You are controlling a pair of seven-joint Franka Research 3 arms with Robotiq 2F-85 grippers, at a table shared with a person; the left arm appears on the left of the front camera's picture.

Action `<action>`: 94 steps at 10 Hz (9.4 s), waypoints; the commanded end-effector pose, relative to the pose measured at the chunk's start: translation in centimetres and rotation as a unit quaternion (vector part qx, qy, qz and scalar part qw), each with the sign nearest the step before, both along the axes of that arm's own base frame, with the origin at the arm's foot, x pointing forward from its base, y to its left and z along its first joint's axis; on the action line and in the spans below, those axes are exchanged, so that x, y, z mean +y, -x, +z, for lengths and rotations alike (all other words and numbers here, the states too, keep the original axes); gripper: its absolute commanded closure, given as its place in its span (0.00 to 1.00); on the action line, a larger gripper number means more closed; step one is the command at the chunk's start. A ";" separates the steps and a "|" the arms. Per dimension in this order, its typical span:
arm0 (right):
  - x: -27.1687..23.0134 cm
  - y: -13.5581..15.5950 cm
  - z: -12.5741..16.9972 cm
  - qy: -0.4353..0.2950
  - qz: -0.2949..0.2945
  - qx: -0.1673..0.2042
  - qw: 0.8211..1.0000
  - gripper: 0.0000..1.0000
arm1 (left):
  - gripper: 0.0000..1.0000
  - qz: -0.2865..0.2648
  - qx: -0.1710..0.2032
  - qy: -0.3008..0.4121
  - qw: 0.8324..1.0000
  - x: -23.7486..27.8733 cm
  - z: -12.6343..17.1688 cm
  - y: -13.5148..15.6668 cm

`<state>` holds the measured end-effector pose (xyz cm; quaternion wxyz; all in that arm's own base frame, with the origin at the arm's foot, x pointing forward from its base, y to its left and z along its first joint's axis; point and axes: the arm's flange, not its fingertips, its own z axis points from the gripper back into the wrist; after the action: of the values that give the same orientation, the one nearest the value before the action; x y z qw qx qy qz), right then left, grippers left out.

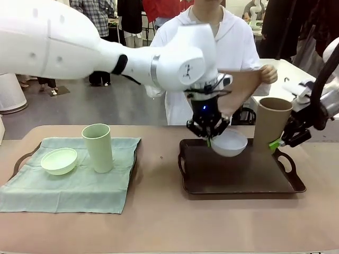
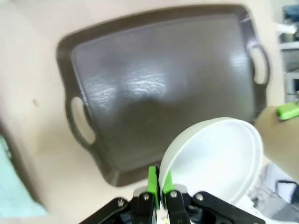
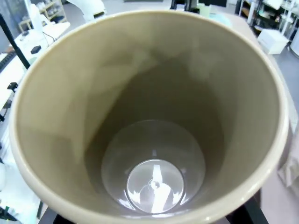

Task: Set up a tray with a mat and arrange the tableware.
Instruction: Pick up the Picnic Bowl and Reusable plastic cup from the Handle tray in front of the human's position and hold them in the air, then place the Picnic Bowl and Reusable plastic cup back onto the Handle tray in front of the human's position.

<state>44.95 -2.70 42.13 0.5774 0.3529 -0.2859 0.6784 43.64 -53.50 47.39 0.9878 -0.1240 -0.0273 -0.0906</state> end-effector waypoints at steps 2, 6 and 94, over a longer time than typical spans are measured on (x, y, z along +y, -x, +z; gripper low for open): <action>1.3 3.9 5.0 0.016 -0.013 -0.041 0.999 0.79 | 1.00 0.011 -0.053 0.004 0.999 1.9 4.3 4.4; 0.9 3.9 6.6 0.011 -0.006 -0.054 0.998 0.79 | 1.00 -0.004 -0.047 0.011 0.999 1.1 6.4 4.0; -6.6 -3.9 -7.8 0.086 -0.129 0.043 0.987 0.00 | 0.16 0.036 -0.013 -0.004 0.999 4.2 -9.7 -3.9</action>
<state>50.22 -10.20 33.12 0.6777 0.2774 -0.2681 0.6260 48.74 -51.15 36.99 0.9908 -0.1169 -0.0504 -0.0460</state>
